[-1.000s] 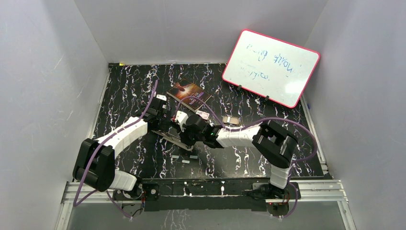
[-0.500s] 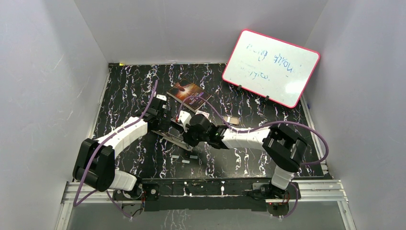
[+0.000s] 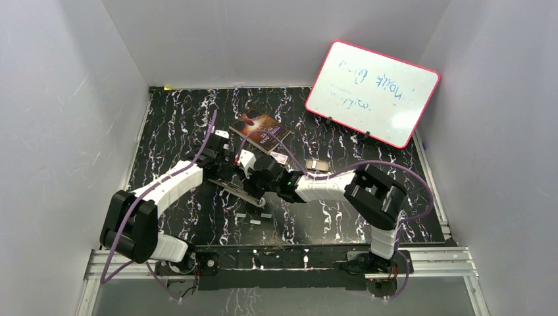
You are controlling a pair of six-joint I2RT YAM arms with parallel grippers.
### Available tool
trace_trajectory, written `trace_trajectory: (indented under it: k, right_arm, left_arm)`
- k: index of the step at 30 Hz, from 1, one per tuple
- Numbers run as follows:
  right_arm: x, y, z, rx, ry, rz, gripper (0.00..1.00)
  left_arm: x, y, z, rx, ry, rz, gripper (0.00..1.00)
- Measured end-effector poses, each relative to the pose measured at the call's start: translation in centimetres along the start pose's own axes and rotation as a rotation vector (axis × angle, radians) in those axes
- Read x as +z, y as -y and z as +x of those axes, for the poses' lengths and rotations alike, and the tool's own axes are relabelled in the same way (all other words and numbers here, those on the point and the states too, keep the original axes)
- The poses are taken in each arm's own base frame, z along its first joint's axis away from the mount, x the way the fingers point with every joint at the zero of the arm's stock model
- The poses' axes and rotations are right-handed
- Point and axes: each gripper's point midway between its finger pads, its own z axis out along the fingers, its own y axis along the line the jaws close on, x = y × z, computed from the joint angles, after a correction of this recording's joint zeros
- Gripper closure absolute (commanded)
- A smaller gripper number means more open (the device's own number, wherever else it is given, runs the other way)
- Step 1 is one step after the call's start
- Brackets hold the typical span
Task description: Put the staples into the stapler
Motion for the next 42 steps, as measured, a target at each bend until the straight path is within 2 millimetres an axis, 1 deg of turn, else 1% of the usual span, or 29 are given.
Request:
trace_trajectory:
  k: [5, 11, 20, 31, 39, 42]
  right_arm:
    - [0.6, 0.1, 1.3, 0.001, -0.032, 0.002, 0.71]
    - [0.6, 0.1, 1.2, 0.001, -0.03, 0.002, 0.71]
    - [0.3, 0.2, 2.1, -0.004, -0.07, 0.003, 0.71]
    - [-1.0, 0.2, 3.2, -0.022, -0.132, 0.003, 0.7]
    - [-1.7, 0.2, 3.6, -0.038, -0.161, 0.0, 0.7]
    - [-2.0, 0.2, 3.5, -0.042, -0.16, 0.001, 0.68]
  left_arm:
    - [0.0, 0.1, 0.0, 0.003, 0.001, 0.0, 0.08]
    - [0.0, 0.1, 0.0, 0.005, 0.001, 0.002, 0.08]
    - [0.0, 0.1, 0.0, 0.008, 0.002, 0.001, 0.08]
    - [0.0, 0.1, 0.0, 0.008, 0.002, 0.001, 0.08]
    - [0.0, 0.1, 0.0, 0.008, 0.002, 0.001, 0.08]
    - [0.0, 0.1, 0.0, 0.008, 0.002, 0.0, 0.08]
